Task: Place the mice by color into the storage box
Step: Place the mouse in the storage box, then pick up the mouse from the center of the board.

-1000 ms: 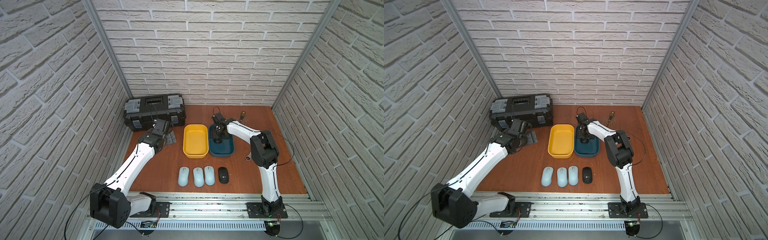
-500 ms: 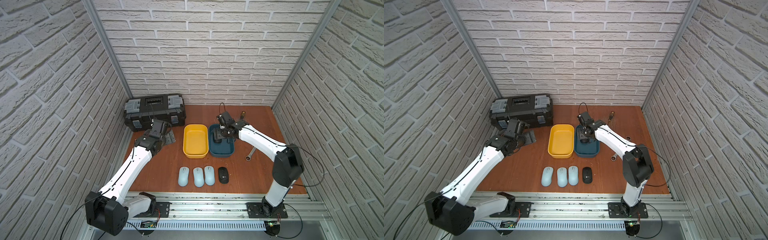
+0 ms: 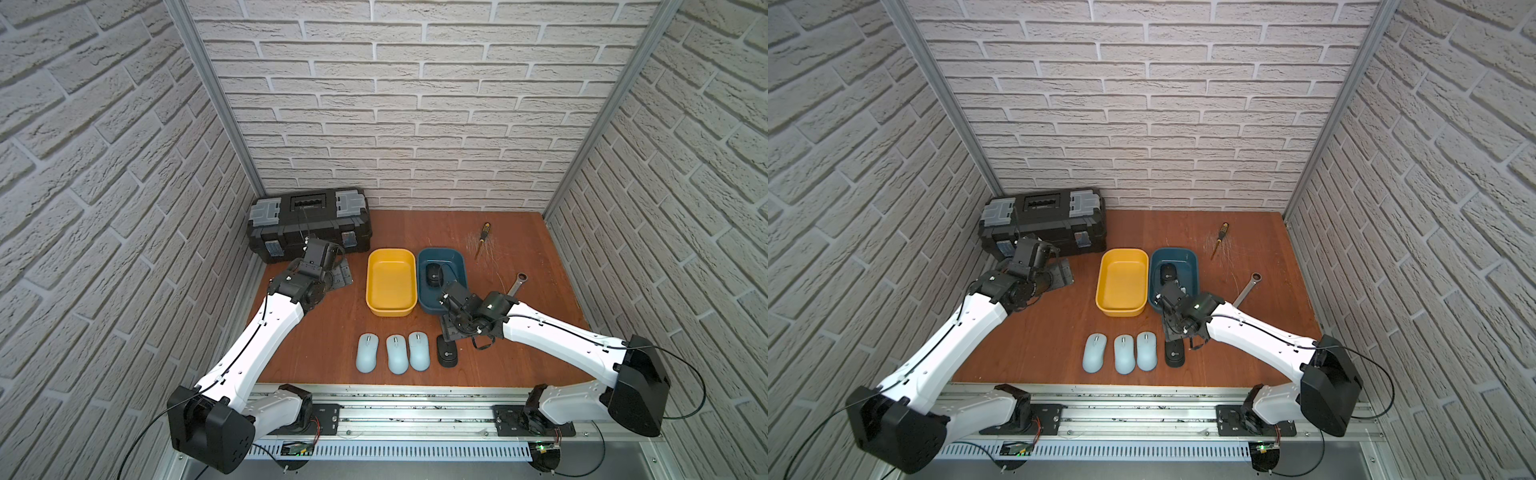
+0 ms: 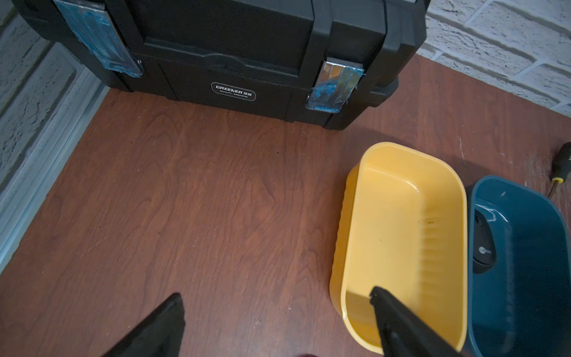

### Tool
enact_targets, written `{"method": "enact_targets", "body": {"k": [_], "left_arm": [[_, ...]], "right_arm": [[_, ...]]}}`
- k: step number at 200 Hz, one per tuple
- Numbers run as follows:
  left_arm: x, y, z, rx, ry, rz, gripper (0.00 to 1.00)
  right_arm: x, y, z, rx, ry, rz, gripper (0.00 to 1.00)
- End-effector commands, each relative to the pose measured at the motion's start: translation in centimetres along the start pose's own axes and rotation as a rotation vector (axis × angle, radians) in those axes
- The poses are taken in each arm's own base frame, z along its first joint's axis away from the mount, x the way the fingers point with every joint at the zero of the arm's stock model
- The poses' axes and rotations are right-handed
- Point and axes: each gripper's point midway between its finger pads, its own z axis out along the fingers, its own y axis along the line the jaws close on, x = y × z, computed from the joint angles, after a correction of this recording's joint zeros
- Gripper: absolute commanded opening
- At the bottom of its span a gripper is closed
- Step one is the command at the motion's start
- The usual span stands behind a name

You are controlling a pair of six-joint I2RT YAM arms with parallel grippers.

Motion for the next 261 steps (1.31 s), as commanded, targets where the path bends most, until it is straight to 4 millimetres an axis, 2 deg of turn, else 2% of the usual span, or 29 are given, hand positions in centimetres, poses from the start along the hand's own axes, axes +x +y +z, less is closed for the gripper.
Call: {"method": "enact_targets", "body": {"k": [1,25,64,155,227,247,261], "left_arm": [[-1.0,-0.7,-0.8,0.017,-0.027,0.007,0.96],[-1.0,-0.7,-0.8,0.011,-0.029,0.011,0.96],[-0.4,-0.4,-0.6,0.004,-0.017,0.009,0.96],[0.1,0.0,0.0,-0.012,-0.011,0.023,0.96],[0.0,-0.2,0.2,-0.010,-0.015,0.022,0.95],[0.1,-0.1,0.3,-0.012,-0.011,0.021,0.95],[0.2,-0.1,0.3,-0.013,-0.012,0.027,0.95]], "right_arm": [[1.3,1.5,0.7,-0.050,0.026,0.079,0.77],[2.2,2.5,1.8,-0.041,0.044,0.082,0.78],[2.4,3.1,3.5,-0.021,0.066,0.081,0.79],[4.0,2.9,6.5,0.052,0.143,0.102,0.78],[3.9,2.2,7.8,0.116,0.141,0.111,0.75],[4.0,2.0,8.2,0.127,0.147,0.117,0.73],[4.2,1.7,8.4,0.138,0.154,0.124,0.67]]}}
